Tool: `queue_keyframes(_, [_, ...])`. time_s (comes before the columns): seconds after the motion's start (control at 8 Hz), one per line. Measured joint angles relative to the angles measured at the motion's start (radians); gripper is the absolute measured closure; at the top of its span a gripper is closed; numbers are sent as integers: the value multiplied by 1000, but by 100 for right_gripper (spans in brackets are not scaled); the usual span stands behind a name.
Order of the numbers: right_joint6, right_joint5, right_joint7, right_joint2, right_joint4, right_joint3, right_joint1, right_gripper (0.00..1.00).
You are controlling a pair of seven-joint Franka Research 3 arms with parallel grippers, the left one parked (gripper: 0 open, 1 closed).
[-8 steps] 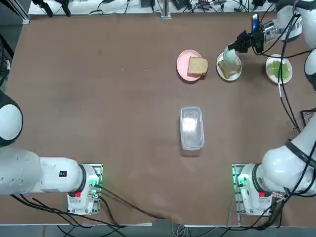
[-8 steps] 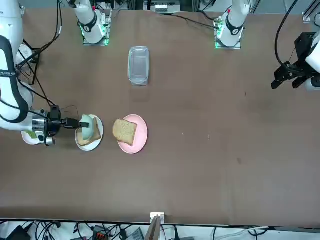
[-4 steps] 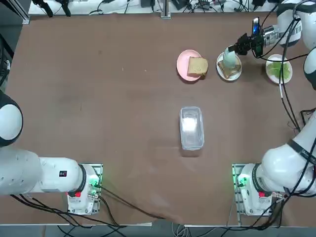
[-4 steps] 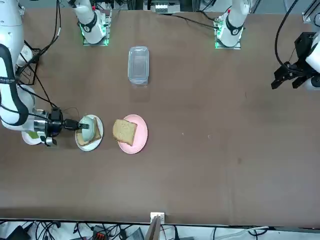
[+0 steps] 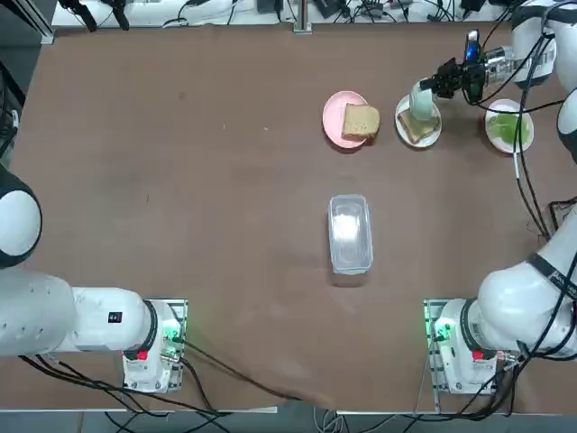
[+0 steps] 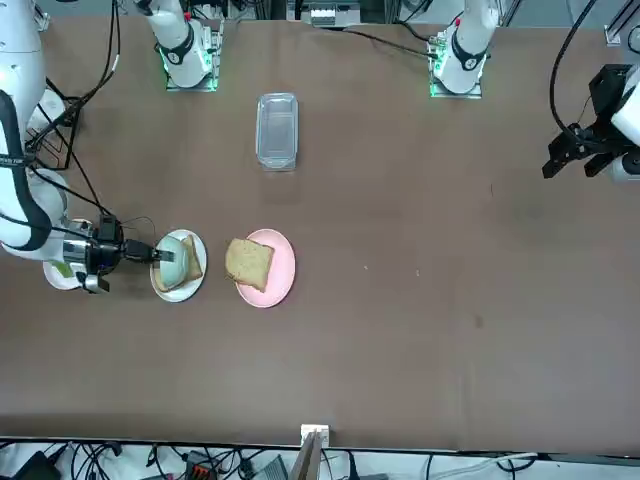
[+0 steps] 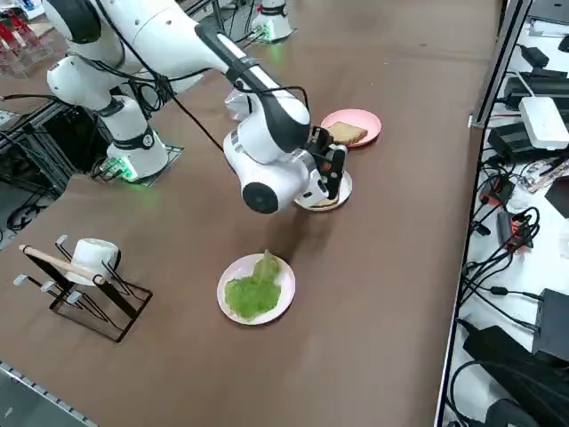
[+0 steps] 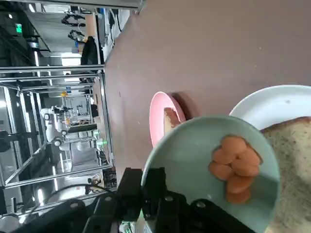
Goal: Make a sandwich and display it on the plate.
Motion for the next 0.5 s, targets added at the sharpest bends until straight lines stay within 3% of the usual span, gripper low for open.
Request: queue_keyframes(0.5, [-60,48,-108,43,0,0,-39,96])
